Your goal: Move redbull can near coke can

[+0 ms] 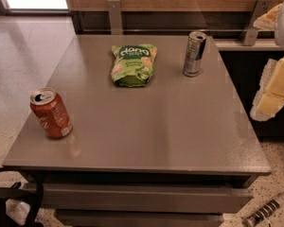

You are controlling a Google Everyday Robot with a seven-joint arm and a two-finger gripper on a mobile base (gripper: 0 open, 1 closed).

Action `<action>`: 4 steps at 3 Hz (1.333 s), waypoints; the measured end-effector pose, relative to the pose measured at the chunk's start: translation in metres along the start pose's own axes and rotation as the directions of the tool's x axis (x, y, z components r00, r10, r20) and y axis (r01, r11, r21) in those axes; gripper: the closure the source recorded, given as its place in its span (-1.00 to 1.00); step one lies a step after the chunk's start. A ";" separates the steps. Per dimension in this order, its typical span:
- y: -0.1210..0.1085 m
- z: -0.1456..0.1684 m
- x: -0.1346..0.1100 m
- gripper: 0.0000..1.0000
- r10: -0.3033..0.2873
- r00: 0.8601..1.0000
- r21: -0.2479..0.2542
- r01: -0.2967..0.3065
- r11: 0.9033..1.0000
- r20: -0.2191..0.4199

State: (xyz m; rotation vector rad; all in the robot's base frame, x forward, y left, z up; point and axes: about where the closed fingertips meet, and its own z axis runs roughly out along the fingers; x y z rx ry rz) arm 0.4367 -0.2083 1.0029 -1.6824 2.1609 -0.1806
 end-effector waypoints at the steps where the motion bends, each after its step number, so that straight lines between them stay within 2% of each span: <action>1: -0.001 -0.001 0.000 -1.00 0.002 1.000 0.005 -0.002 1.000 0.003; 2: -0.020 0.005 0.005 -1.00 0.047 0.997 0.044 -0.049 0.998 0.054; 3: -0.044 0.026 0.025 -1.00 0.187 0.965 0.090 -0.206 0.974 0.184; 4: -0.058 0.054 0.035 -1.00 0.296 0.903 0.092 -0.339 0.936 0.312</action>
Offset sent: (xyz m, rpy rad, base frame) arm 0.0669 -0.0368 -0.0006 0.2009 -0.1565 -0.1268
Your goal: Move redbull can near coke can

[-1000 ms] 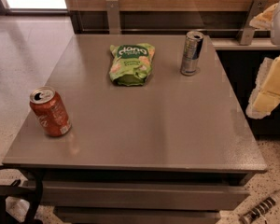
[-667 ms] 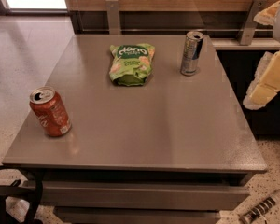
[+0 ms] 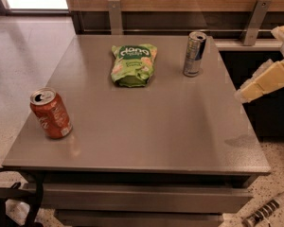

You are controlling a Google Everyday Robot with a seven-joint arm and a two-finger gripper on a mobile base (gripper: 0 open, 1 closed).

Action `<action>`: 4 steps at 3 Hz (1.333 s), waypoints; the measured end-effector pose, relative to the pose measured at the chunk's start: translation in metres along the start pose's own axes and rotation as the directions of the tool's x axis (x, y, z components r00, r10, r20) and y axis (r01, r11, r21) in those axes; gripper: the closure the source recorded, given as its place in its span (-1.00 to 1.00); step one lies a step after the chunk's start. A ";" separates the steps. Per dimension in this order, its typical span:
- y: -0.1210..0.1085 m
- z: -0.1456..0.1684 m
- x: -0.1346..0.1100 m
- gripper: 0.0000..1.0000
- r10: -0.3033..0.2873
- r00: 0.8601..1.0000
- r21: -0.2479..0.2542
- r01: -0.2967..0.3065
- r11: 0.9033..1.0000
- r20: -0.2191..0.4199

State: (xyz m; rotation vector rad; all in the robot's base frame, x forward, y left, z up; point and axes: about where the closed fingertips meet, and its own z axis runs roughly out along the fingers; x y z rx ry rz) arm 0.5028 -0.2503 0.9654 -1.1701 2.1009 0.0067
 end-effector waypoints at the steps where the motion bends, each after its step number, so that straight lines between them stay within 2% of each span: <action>1: -0.030 0.031 -0.002 -1.00 0.098 0.985 0.058 -0.106 0.993 0.139; 2: -0.067 0.053 -0.020 -1.00 0.135 0.945 0.138 -0.183 0.973 0.298; 3: -0.067 0.053 -0.020 -1.00 0.135 0.945 0.138 -0.183 0.973 0.298; 4: -0.077 0.071 -0.025 -1.00 0.161 0.917 0.094 -0.208 0.974 0.366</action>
Offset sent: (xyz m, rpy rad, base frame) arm 0.1275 -0.0157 -0.0047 0.3920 -0.3698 -0.1642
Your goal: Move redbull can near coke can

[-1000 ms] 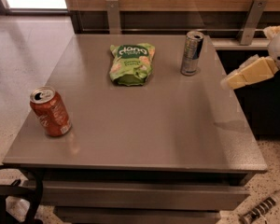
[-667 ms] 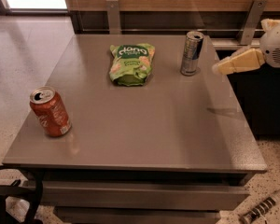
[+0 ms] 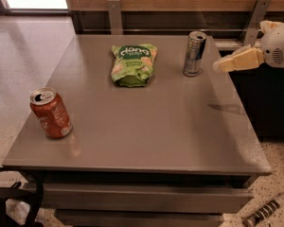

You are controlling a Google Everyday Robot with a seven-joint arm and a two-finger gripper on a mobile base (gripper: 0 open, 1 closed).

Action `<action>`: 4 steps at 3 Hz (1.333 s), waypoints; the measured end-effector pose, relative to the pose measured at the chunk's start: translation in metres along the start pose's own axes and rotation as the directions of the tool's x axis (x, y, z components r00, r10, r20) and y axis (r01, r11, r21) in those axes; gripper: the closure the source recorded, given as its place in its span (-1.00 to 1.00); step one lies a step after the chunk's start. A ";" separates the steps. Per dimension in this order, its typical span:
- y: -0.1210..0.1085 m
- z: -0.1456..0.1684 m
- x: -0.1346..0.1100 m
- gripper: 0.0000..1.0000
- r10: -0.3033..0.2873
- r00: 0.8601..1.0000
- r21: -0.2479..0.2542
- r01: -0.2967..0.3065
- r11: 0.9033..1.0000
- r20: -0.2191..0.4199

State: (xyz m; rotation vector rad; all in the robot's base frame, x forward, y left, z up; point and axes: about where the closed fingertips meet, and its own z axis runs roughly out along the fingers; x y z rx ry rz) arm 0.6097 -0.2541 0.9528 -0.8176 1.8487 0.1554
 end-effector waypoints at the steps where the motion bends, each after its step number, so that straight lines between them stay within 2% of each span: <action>1: -0.013 0.037 -0.007 -1.00 0.076 0.986 -0.066 -0.066 0.996 0.150; 2: -0.019 0.072 -0.015 -1.00 0.142 0.951 -0.142 -0.106 0.984 0.274; 3: -0.020 0.089 -0.016 -1.00 0.170 0.933 -0.178 -0.117 0.977 0.317; 4: -0.013 0.108 -0.013 -1.00 0.189 0.928 -0.217 -0.122 0.968 0.320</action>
Offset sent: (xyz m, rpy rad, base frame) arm 0.0985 0.0321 -0.0156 0.4265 -0.1519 0.1861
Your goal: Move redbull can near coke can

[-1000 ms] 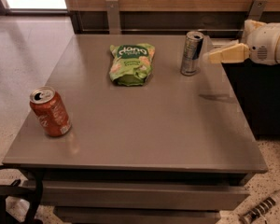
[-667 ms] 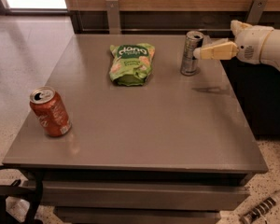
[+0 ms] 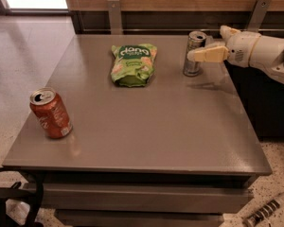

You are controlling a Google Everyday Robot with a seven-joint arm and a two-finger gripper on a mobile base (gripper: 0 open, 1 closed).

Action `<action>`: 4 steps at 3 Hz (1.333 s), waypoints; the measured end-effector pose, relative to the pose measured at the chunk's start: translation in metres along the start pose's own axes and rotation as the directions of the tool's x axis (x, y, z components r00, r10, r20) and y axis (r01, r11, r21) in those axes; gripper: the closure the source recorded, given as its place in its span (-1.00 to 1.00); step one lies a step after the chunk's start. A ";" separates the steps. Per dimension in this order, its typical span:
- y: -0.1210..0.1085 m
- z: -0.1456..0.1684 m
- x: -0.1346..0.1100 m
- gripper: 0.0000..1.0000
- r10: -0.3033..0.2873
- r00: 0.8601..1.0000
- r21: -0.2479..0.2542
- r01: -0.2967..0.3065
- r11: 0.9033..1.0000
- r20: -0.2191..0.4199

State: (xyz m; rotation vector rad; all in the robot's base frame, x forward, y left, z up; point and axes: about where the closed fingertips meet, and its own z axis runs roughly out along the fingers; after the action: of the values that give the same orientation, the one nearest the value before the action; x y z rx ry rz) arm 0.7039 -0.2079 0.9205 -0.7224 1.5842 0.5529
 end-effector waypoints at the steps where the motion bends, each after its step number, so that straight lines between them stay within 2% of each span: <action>1: 0.004 0.016 0.012 -0.97 0.023 1.000 -0.032 -0.023 0.999 0.012; 2: 0.006 0.019 0.011 -0.34 0.021 1.000 -0.036 -0.021 0.999 0.012; 3: 0.008 0.021 0.010 0.10 0.022 1.000 -0.040 -0.021 0.999 0.012; 4: 0.010 0.024 0.010 0.72 0.022 1.000 -0.046 -0.021 0.999 0.013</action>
Offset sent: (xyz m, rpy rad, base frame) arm 0.0060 0.0100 -0.0114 0.0218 0.0092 0.0233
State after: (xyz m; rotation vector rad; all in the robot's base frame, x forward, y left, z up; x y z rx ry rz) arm 0.7124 -0.1851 0.9067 -0.7355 1.5727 0.6106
